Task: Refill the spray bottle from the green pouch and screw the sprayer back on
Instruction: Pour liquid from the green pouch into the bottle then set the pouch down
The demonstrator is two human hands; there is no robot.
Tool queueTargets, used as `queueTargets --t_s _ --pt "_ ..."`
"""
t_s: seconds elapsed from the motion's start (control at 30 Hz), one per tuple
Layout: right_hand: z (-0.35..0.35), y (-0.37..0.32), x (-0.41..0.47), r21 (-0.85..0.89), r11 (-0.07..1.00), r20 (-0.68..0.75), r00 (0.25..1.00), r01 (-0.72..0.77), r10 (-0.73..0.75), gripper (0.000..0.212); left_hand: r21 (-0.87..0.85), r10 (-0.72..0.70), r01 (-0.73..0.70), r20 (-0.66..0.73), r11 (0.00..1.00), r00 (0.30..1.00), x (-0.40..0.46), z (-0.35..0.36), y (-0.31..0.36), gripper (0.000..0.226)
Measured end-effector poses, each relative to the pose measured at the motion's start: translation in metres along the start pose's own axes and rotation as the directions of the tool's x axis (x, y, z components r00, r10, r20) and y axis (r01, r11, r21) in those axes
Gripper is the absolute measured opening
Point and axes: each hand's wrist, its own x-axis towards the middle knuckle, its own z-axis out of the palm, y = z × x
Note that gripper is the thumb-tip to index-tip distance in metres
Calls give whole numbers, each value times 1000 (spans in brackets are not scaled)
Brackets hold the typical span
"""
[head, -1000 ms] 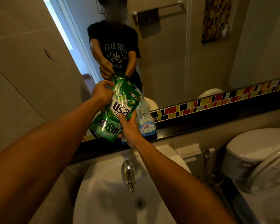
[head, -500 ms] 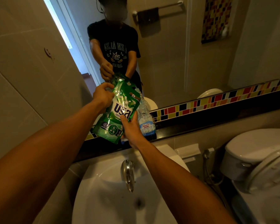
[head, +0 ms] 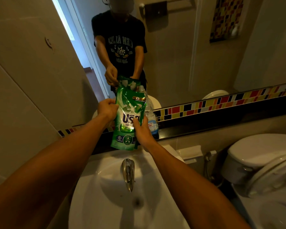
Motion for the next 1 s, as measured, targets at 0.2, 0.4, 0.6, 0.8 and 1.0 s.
queueTargets --t_s 0.2,0.4,0.6,0.8,1.0 --pt "-17 2 7 -52 997 -96 994 -54 49 27 -240 -77 79 21 967 997 -18 10 -22 14" --pt "-22 1 15 -185 982 -119 993 -24 2 18 -478 -93 111 59 871 994 -28 19 -45 14" --pt "-19 -1 22 -296 955 -138 988 32 -76 18 -588 -112 141 87 797 990 -26 10 -68 13" --pt "4 -4 29 -348 933 -112 984 91 -138 17 -663 -108 139 88 735 990 -32 -20 -81 12" --pt "49 10 44 -368 920 -23 987 137 -156 15 -650 -153 107 -14 752 988 -28 -63 -96 12"
